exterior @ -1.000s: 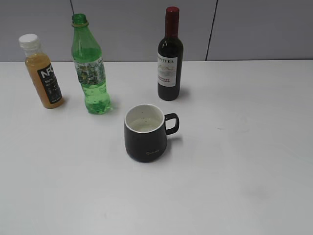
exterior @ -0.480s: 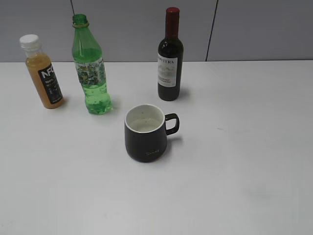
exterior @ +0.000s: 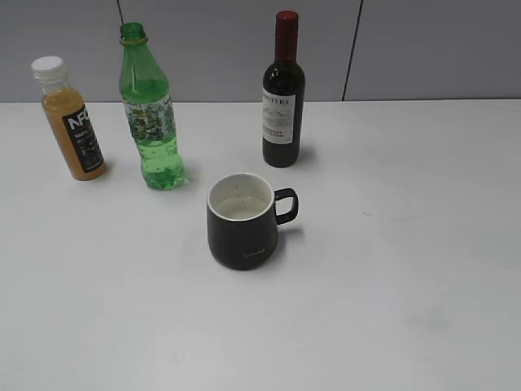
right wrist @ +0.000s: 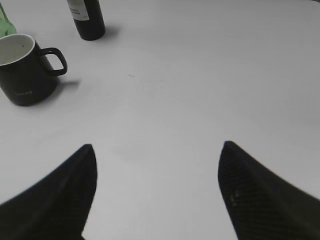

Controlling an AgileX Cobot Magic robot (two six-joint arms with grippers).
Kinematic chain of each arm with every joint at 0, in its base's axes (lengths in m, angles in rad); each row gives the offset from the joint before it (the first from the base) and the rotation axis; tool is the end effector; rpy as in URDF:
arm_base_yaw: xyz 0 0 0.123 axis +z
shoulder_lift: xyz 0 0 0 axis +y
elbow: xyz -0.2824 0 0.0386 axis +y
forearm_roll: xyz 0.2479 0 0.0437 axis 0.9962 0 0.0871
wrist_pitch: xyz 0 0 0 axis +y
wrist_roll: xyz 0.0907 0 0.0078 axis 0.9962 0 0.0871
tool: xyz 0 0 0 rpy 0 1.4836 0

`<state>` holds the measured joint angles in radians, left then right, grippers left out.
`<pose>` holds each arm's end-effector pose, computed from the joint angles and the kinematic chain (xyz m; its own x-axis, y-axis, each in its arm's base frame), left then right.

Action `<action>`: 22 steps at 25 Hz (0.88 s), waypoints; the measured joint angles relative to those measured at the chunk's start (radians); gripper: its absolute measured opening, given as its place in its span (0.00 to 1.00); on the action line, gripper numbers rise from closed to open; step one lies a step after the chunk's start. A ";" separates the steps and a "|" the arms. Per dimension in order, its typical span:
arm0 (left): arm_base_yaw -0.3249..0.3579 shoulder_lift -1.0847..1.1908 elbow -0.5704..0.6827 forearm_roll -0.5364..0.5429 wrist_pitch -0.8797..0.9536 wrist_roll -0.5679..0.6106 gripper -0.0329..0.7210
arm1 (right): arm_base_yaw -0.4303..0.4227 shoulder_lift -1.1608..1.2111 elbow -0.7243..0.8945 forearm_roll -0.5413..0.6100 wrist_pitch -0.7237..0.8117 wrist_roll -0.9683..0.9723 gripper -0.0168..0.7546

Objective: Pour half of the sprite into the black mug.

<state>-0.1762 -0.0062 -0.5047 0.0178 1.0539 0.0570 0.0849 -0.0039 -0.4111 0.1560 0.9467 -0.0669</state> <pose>-0.0057 0.0025 0.2790 -0.4217 0.1419 -0.8955 0.1897 0.9796 0.0658 0.0074 0.0122 0.2620 -0.4280 -0.0118 -0.9037 -0.1873 0.9794 0.0759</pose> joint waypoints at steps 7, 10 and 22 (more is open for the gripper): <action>0.000 0.000 0.000 -0.003 -0.001 0.000 0.83 | 0.000 0.000 0.000 0.000 0.000 0.000 0.76; 0.002 0.000 0.000 -0.003 -0.001 0.000 0.83 | 0.000 0.000 0.000 0.000 0.000 0.000 0.76; 0.111 0.000 0.000 -0.004 -0.001 0.000 0.83 | 0.000 0.000 0.000 0.000 0.000 0.000 0.76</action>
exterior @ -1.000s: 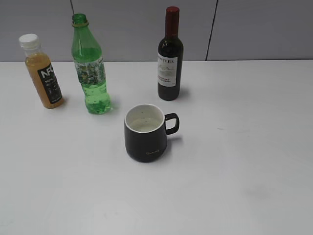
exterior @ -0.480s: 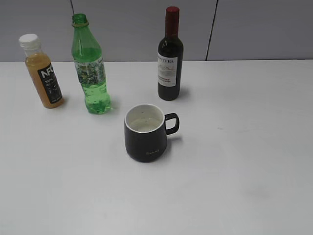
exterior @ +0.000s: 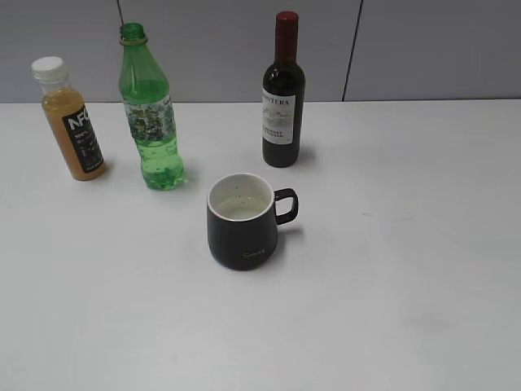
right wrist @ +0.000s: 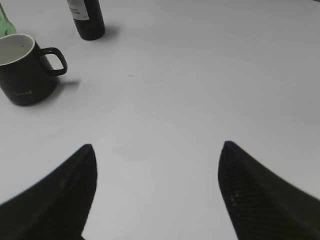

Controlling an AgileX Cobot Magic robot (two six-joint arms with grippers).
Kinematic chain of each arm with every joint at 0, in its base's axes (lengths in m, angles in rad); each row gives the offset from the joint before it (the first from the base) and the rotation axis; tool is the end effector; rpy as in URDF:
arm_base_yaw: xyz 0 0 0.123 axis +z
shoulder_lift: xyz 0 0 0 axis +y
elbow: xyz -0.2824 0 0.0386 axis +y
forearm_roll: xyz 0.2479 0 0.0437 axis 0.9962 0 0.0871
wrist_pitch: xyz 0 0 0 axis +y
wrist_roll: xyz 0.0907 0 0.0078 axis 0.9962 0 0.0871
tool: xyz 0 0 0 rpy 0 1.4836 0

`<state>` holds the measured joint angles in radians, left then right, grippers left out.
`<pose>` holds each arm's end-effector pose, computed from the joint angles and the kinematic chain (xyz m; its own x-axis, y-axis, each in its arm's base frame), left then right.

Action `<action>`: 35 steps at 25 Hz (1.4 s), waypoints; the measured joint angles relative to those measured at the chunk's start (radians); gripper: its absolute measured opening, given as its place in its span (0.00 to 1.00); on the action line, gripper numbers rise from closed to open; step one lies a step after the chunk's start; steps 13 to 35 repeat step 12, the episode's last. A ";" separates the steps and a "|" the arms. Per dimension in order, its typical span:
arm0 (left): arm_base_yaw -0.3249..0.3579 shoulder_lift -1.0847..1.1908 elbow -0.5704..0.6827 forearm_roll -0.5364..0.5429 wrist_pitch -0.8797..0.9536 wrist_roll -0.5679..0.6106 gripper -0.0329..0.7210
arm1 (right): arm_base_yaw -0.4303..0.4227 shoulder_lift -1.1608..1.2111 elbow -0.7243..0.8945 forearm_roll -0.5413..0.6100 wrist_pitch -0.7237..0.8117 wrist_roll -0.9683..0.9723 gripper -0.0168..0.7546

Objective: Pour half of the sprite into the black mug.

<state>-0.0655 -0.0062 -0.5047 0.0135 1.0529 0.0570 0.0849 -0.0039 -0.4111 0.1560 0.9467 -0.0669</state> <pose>-0.0060 0.0015 0.2791 -0.4339 0.0922 -0.8962 0.0827 0.9946 0.0623 0.0074 0.0122 0.2620 -0.4280 -0.0118 -0.9037 -0.1873 0.9794 0.0759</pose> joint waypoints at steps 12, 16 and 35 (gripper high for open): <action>0.000 0.000 0.000 0.000 0.000 0.000 0.83 | 0.000 0.000 0.000 0.000 0.000 0.000 0.76; 0.000 0.000 0.000 0.000 0.000 0.000 0.83 | 0.000 0.000 0.000 0.000 0.000 0.000 0.76; 0.000 0.000 0.000 0.000 0.000 0.000 0.83 | 0.000 0.000 0.000 0.000 0.000 0.000 0.76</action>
